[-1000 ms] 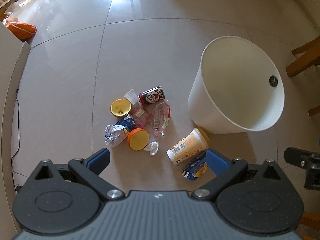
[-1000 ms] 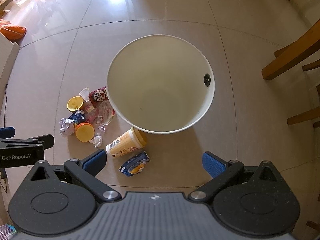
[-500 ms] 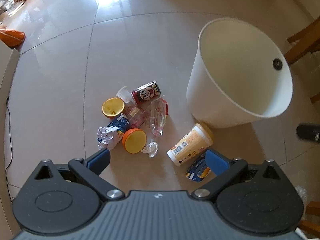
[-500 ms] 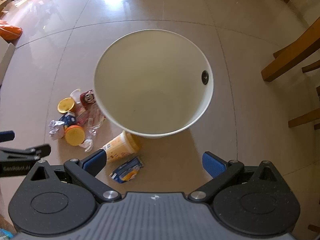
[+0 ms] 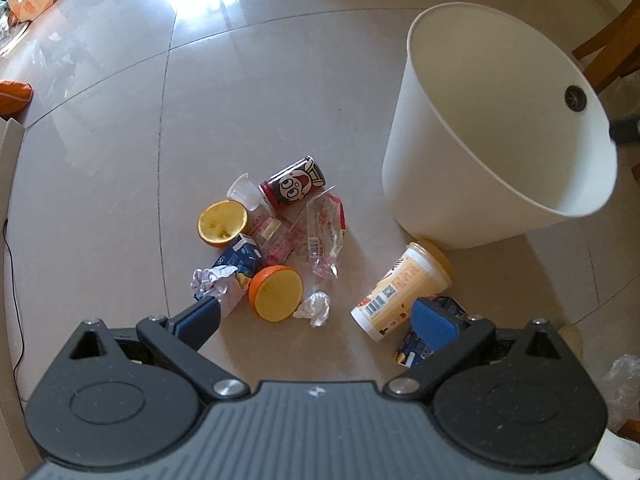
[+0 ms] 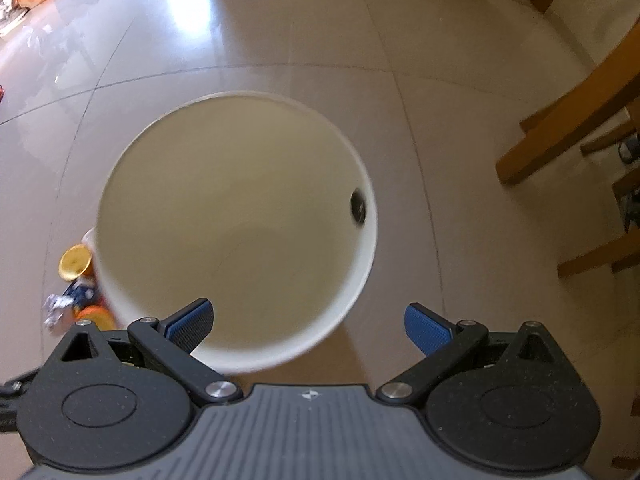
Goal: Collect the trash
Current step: 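Close the left gripper on the blue juice carton and lift it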
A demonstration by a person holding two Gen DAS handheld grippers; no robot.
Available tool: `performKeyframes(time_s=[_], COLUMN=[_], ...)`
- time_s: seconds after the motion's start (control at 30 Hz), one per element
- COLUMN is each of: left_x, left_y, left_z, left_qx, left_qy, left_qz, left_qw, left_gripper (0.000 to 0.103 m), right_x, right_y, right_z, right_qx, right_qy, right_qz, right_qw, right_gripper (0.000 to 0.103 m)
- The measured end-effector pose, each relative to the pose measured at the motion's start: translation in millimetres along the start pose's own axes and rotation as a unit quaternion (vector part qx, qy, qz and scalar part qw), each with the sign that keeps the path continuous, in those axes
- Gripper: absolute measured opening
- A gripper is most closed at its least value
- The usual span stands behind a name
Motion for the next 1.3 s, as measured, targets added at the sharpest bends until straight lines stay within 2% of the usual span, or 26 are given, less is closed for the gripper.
performKeyframes(time_s=[0.13, 0.33, 0.43, 0.53, 0.6, 0.73, 0.87, 1.07, 1.3], left_x=[15, 36, 45, 55, 61, 71, 79, 86, 101], left_y=[-1, 1, 2, 5, 7, 14, 20, 32, 60], left_z=[-2, -2, 0, 1, 3, 6, 9, 9, 11], left_qx=[0.005, 0.009, 0.011, 0.012, 0.016, 0.029, 0.048, 0.081, 0.140], left_qy=[-0.006, -0.012, -0.012, -0.014, -0.013, -0.011, -0.010, -0.003, 0.018], left_qz=[-0.004, -0.009, -0.007, -0.006, -0.009, -0.008, -0.007, -0.004, -0.009], left_qw=[1.0000, 0.9998, 0.9998, 0.9998, 0.9997, 0.9995, 0.9988, 0.9967, 0.9900], left_gripper=[0.101, 0.101, 0.101, 0.100, 0.100, 0.100, 0.099, 0.098, 0.098], right_x=[13, 38, 49, 61, 69, 83, 95, 101, 102], right_y=[9, 25, 31, 35, 37, 35, 32, 33, 37], right_z=[-25, -58, -69, -77, -79, -81, -86, -90, -94], right_qx=[-0.011, -0.023, -0.030, -0.041, -0.053, -0.073, -0.079, -0.073, -0.077], right_qy=[0.018, 0.032, 0.031, 0.020, 0.008, -0.013, -0.029, -0.040, -0.042], right_qz=[0.012, 0.019, 0.014, 0.008, 0.002, -0.001, 0.001, -0.002, -0.001], right_qw=[1.000, 0.999, 0.999, 0.999, 0.999, 0.997, 0.996, 0.997, 0.996], right_gripper=[0.103, 0.097, 0.089, 0.079, 0.063, 0.047, 0.017, 0.015, 0.015])
Point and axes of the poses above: each gripper's, at about its wrist camera, not at the fingertips, and x roughly the way its jaws point, y to its right, z to its underside, the point moved 3 cm from there along x, roughly the way its jaws point, and after that the axes turned 12 degrees about -y, right-handed, at the moved point
